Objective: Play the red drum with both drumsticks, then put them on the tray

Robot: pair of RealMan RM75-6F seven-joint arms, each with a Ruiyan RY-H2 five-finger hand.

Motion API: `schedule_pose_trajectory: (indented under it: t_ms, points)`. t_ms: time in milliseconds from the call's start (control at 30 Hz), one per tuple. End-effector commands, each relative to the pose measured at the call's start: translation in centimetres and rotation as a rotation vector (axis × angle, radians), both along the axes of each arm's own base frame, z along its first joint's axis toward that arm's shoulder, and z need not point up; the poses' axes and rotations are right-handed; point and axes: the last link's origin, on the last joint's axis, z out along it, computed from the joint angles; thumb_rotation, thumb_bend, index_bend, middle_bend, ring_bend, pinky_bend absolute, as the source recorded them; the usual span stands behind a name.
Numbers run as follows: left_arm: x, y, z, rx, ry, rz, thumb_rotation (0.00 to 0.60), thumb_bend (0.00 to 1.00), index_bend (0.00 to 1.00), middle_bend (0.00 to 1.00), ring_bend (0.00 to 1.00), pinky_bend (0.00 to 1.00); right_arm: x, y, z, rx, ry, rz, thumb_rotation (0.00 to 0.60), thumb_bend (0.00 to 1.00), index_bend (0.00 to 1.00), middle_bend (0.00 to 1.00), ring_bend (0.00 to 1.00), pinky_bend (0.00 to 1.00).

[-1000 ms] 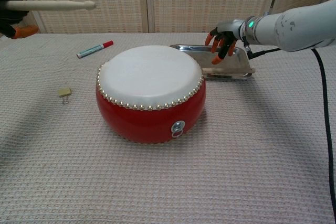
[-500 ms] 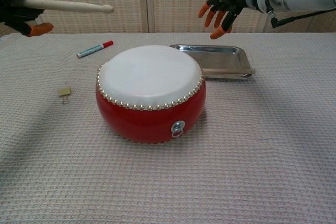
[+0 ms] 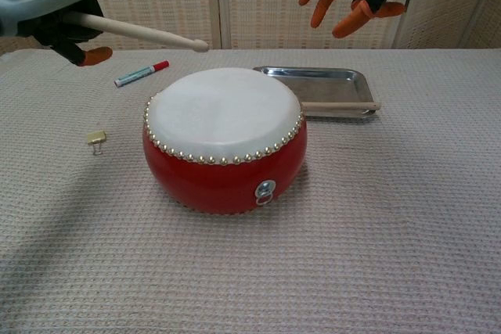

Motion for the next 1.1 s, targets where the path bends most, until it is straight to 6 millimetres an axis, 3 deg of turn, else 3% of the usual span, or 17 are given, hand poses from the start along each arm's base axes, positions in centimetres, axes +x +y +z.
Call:
schedule_pose_trajectory:
  t_ms: [33,333,700,1100]
  points:
    - [1.4,0.2,-0.9,-0.01,0.009,0.001,0.6,0.41,0.95,1.0,0.98,1.0,1.2,0.5,-1.4,0.043,0.014,0.029,0.6,0.12,0.22,0.29,0.79,0.86]
    - [2.3,0.7,-1.4,0.002,0.036,0.027,0.6,0.41,0.93,1.0,0.98,1.0,4.0,1.0,-4.5,0.09,0.021,0.079,0.6,0.01,0.14,0.29,0.83,0.95]
    - [2.6,0.7,-2.1,-0.006,0.04,0.051,0.6,0.41,0.93,1.0,0.98,1.0,6.3,1.5,-6.7,0.089,-0.02,0.109,0.6,0.0,0.11,0.29,0.83,0.95]
    - [3.5,0.9,-2.7,-0.025,-0.012,0.078,0.6,0.41,0.93,1.0,0.98,1.0,8.5,1.8,-9.3,0.018,-0.083,0.138,0.6,0.0,0.26,0.33,0.82,0.95]
